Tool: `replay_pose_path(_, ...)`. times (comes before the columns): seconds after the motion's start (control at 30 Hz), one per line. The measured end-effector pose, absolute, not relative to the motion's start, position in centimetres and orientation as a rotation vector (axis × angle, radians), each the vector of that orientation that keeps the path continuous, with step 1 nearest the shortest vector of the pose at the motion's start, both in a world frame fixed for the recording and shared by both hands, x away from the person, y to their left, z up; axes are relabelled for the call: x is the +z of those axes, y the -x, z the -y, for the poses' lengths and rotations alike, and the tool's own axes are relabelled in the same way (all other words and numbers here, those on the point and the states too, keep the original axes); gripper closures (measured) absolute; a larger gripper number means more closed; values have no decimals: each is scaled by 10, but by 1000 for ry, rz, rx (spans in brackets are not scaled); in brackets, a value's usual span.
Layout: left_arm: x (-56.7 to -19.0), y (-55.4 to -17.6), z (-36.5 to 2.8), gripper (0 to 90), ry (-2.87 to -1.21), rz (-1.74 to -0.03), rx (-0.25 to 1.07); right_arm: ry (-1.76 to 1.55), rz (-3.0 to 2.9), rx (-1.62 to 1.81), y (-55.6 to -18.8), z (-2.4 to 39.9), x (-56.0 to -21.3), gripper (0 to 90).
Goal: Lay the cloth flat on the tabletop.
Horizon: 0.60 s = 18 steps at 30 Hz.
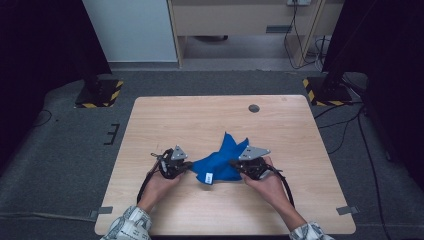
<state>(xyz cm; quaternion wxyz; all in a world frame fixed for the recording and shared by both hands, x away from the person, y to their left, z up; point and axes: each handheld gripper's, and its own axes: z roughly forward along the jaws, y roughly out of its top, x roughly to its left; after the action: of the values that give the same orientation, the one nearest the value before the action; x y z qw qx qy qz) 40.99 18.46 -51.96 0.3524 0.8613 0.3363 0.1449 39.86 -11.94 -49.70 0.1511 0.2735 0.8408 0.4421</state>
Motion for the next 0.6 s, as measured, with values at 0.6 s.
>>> replay_pose_path(0.6,-500,-367,-188,444,-2121,-821,357,-936,-2334,1392,-418,114,-494,886)
